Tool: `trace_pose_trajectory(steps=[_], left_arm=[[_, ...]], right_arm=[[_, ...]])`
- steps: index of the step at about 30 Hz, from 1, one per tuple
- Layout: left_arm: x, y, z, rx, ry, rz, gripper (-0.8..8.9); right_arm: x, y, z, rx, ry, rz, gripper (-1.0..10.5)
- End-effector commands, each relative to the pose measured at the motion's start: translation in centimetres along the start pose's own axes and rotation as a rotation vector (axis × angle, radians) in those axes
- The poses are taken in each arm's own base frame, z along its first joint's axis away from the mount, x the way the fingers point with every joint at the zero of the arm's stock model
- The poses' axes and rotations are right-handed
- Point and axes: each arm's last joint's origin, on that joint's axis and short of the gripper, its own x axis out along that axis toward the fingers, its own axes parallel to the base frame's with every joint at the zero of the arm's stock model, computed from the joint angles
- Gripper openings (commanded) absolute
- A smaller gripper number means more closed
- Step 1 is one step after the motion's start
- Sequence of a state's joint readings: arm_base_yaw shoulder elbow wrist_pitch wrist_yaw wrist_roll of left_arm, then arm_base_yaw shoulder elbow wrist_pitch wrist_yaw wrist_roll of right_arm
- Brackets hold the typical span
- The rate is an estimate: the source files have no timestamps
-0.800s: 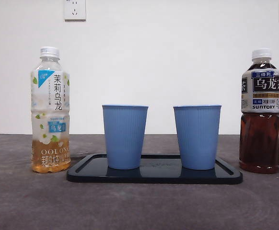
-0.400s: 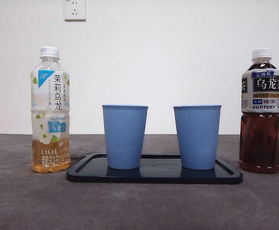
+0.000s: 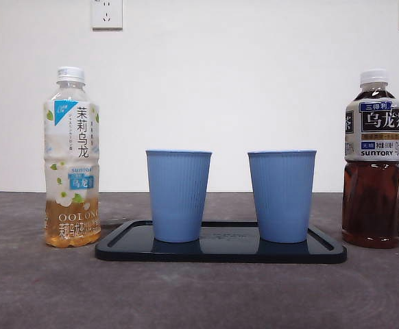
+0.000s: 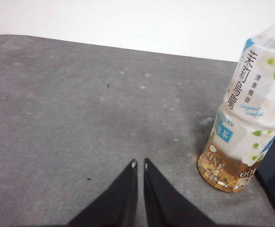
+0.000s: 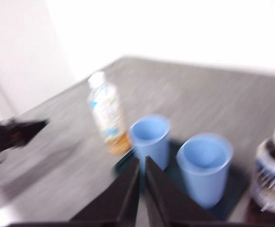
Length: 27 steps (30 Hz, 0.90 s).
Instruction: Pour the drink into the cup
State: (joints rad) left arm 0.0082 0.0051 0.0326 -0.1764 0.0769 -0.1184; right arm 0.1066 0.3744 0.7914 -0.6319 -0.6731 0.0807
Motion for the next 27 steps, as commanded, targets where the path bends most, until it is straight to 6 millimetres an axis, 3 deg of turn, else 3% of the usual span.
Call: trace_pose_trajectory(steps=[1,7,10,19,27], left_arm=[[0.2,0.1,-0.7,0.003,0.026,0.003,0.21],[0.2,0.1,-0.7,0.003,0.026,0.003,0.21],[0.2,0.1,-0.7,0.003,0.026,0.003,0.21],[0.2,0.1,-0.7,0.003,0.026,0.003,0.21],[0.2,0.1,-0.7,0.003,0.026,0.003,0.21]], right_arm=[[0.9,-1.2,-2.5,-0.135,-0.074,-0.053,0.2],[2.7,-4.6,-10.5,-0.242,-0.084,-0.318,0.2],[3.3,-5.8,-13.0,-0.232,-0.097,-0.424,0.2],[3.9,-7.9,-16.5,-0.084,-0.107,-0.771,0.2],[3.9,-8.0,-16.7,-0.058,-0.092,-0.807,0.2]])
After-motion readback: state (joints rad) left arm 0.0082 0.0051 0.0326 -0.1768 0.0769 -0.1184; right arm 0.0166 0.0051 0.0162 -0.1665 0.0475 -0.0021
